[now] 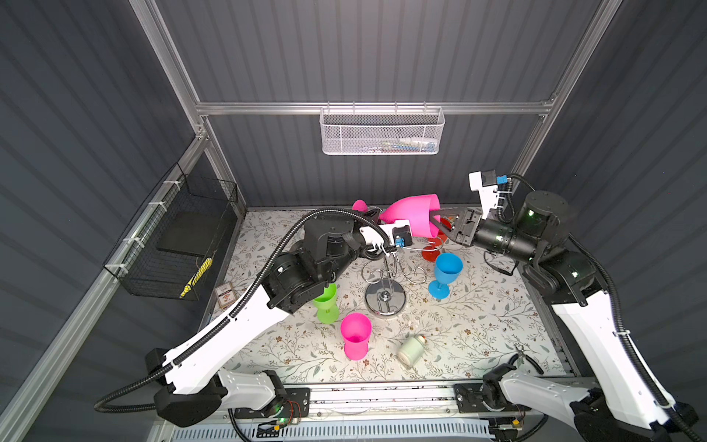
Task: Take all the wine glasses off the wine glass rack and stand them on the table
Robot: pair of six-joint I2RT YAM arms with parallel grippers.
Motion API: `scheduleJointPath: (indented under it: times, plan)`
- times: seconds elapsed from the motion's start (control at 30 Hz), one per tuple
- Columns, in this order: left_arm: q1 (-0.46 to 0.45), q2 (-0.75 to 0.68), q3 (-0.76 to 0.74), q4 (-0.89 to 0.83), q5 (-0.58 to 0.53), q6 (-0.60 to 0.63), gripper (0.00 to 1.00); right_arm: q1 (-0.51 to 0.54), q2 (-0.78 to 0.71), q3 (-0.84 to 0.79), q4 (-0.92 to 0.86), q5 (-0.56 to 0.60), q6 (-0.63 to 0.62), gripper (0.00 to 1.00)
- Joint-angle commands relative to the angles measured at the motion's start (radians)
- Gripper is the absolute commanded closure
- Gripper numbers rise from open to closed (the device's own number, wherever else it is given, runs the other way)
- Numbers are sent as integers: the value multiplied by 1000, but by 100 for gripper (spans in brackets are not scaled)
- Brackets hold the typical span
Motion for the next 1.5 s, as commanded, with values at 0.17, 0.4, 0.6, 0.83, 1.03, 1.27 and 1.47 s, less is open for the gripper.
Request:
scheduleJointPath:
  times: [0.17, 0.4, 0.6, 0.83, 1.03, 1.27, 1.47]
  plan:
    - [-8, 0, -7, 17, -16, 29, 93, 0, 0, 18, -1, -28, 5, 100]
    - [-9, -48, -50, 88, 13, -22, 48, -2, 33, 48, 5, 1, -3, 100]
    - [-9, -104, -72, 104, 47, -123, 21, -58, 46, 127, -2, 75, -38, 100]
    - [-9, -188, -112, 124, 49, -220, 0, -90, 14, 220, -85, 527, -313, 100]
    - [-10, -255, -166, 140, 29, -265, 0, -90, -51, 159, -135, 1099, -632, 100]
    - [-8, -293, -201, 153, -13, -279, 0, -91, -106, 62, -435, 1352, -674, 100]
    - [-8, -307, -230, 178, -19, -289, 0, -121, -121, -34, -794, 1252, -446, 100]
